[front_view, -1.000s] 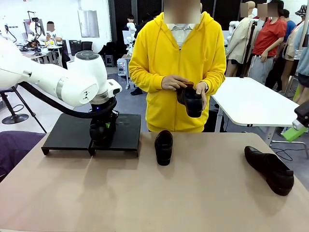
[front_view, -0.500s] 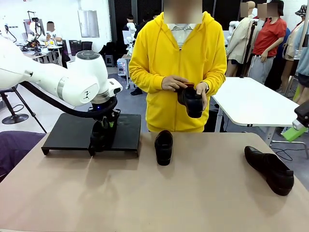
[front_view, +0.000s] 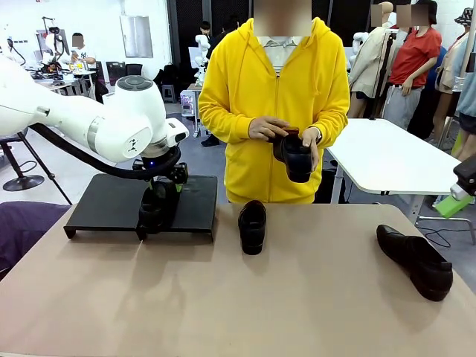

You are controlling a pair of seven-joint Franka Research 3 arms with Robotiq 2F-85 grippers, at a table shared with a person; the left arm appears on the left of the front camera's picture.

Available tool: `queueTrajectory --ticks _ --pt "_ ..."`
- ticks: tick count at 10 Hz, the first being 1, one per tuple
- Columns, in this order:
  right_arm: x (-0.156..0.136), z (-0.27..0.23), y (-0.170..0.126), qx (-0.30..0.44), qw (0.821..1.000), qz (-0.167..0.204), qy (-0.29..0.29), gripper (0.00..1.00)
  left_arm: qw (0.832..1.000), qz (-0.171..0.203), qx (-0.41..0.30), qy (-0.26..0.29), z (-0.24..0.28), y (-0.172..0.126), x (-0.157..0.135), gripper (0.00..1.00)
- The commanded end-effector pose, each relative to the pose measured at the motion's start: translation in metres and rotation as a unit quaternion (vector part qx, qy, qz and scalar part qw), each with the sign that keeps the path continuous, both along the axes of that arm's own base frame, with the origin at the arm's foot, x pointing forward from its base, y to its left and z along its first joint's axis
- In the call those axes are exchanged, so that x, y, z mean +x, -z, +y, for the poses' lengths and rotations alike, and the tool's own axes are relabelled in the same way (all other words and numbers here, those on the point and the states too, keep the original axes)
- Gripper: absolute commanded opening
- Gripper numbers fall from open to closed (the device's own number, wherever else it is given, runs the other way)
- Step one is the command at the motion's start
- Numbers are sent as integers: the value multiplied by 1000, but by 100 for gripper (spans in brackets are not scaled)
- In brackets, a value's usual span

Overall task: Organize the shoes by placing them on the stand.
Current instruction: Place the Shoe from the middle of the table onto the Shoes Stand.

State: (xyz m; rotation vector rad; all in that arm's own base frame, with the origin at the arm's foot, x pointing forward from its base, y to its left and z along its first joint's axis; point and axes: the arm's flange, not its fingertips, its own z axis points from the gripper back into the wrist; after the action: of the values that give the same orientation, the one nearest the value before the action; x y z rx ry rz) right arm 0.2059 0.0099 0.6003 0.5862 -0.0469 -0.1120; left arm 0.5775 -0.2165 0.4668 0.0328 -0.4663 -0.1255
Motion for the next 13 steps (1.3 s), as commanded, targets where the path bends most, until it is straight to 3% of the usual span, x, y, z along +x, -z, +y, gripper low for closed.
queueTrajectory --ticks 1,3,6,7,8,10,11,13 --pt "1 0 -4 11 1000 -4 -12 100 999 22 -13 26 12 -23 -23 100" --pt "1 0 -4 11 1000 -4 -12 100 995 64 -27 76 34 -59 -59 100" --pt "1 0 -4 11 1000 -4 -12 100 966 148 -65 200 120 -127 -145 100" --pt "1 0 -4 11 1000 -4 -12 100 961 167 -106 194 161 -145 -175 100" --pt "1 0 -4 11 1000 -4 -12 100 960 152 -187 142 214 -158 -206 100" --pt "1 0 -4 11 1000 -4 -12 100 932 91 -342 75 297 -160 -255 100" --pt "1 0 -4 11 1000 -4 -12 100 919 83 -380 67 319 -147 -267 100" --pt "1 0 -4 11 1000 -4 -12 100 897 117 -410 118 327 -108 -263 100"
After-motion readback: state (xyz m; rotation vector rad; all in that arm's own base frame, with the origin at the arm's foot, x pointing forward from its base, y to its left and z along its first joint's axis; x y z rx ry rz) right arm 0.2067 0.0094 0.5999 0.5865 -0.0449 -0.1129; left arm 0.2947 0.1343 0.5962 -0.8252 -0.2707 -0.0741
